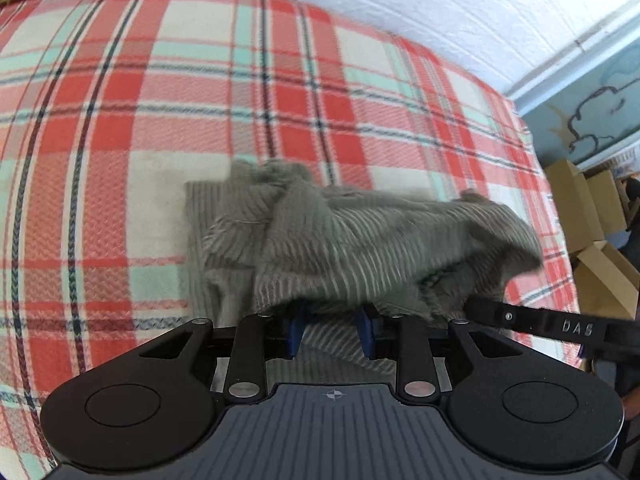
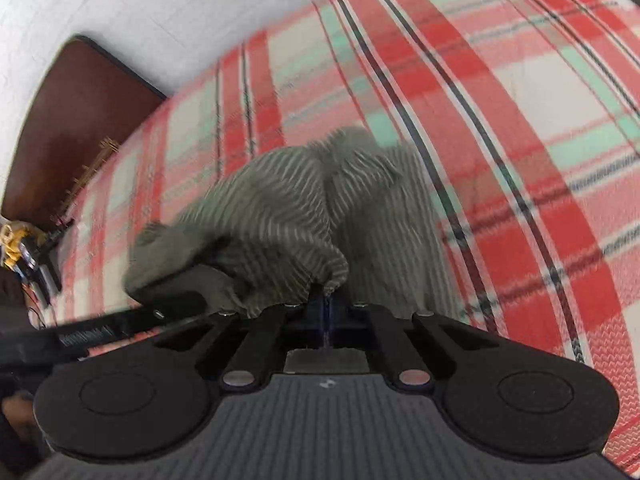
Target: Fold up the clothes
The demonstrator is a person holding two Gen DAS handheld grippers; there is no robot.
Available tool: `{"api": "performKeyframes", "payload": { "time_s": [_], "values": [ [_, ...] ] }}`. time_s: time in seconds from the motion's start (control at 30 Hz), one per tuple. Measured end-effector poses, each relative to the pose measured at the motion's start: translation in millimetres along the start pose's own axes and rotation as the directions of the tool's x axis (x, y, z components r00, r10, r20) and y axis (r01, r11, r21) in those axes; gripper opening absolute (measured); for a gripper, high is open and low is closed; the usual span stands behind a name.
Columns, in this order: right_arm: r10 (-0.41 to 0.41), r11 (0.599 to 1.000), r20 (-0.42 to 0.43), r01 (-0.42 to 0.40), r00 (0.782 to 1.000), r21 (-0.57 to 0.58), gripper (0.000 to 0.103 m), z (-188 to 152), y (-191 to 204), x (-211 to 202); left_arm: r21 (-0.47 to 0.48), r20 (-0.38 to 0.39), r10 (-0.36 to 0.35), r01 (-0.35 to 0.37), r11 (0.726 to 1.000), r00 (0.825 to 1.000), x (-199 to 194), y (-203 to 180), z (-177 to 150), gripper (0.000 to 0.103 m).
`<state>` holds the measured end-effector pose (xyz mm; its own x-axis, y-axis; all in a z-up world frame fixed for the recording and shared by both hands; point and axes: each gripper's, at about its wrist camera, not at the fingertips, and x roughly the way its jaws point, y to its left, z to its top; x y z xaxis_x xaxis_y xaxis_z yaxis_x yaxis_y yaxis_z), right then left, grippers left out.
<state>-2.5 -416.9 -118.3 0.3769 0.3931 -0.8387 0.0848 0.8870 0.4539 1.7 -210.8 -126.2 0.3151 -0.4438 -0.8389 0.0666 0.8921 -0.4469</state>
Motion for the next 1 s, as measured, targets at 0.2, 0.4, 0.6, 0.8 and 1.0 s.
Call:
{"api": "performKeyframes", "payload": {
  "time_s": [0.2, 0.4, 0.6, 0.8, 1.0],
  "values": [
    [0.015, 0.998, 0.03, -0.014, 0.999, -0.053, 0.003, -3.6, 2.7, 2.1, 0.008, 0.006, 0.005, -0.005, 1.0, 1.0, 0.0, -1.7, -3.6, 0.044],
    [0.007, 0.988, 0.094, 0.007, 0.996, -0.152, 0.038, 1.6, 13.7, -25.0, 0.145, 0.015, 0.018, -0.02, 0.989, 1.0, -34.3, -22.0, -8.0, 0.056],
    [0.028, 0.941, 0.163, 0.029, 0.986, -0.338, 0.038, 20.5, 32.2, -51.1, 0.282, 0.107, 0.065, -0.093, 0.955, 0.992, -67.3, -38.8, 6.0, 0.056],
    [0.06, 0.819, 0.184, 0.057, 0.981, -0.572, 0.058, 50.7, 68.5, -50.9, 0.479, 0.142, 0.174, -0.222, 0.849, 0.974, -54.8, -50.6, 22.2, 0.066],
    [-0.006, 0.761, 0.149, 0.101, 0.989, -0.641, 0.058, 74.6, 85.0, -12.1, 0.435, 0.194, 0.217, -0.283, 0.855, 0.957, -40.8, -45.9, 37.6, 0.066]
  ]
}}
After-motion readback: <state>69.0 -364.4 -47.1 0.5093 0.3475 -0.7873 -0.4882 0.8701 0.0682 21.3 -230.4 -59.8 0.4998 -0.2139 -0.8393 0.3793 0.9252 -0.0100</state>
